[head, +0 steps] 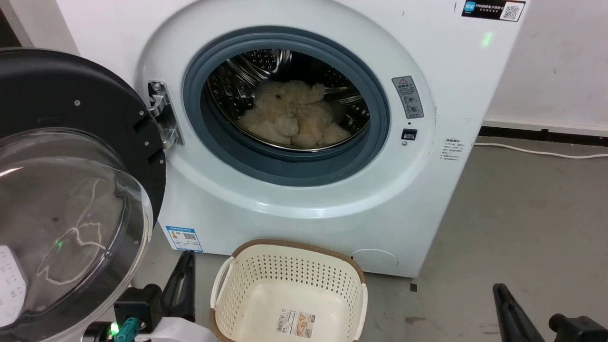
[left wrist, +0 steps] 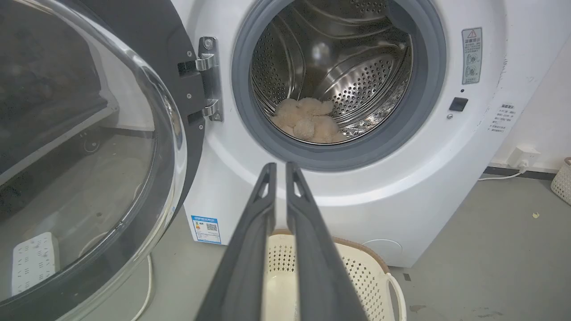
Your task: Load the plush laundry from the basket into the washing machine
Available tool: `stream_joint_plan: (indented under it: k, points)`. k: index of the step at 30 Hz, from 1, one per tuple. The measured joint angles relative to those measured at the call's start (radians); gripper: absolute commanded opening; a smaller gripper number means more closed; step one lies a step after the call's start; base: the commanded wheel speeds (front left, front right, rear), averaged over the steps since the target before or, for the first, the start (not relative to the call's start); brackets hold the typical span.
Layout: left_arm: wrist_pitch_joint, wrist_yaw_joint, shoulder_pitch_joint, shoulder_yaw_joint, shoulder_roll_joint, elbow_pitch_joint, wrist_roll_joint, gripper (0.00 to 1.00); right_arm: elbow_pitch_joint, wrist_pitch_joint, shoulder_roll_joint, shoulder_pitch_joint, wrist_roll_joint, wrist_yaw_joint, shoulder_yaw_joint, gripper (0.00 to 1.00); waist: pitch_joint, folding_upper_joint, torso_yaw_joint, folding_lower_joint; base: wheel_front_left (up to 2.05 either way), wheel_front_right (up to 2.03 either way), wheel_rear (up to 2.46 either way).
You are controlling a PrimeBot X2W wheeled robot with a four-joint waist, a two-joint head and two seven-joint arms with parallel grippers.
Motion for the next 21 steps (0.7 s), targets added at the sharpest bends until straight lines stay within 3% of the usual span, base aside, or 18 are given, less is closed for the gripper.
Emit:
stream_joint_plan:
  k: [21]
  points:
    - [0.016, -0.023, -0.001, 0.036, -0.032, 0.001, 0.049, 0.0, 0.0, 0.012, 0.0, -0.013, -0.023, 0.0, 0.007, 0.0, 0.005, 0.0, -0.01, 0.0001, 0.0, 0.0, 0.0]
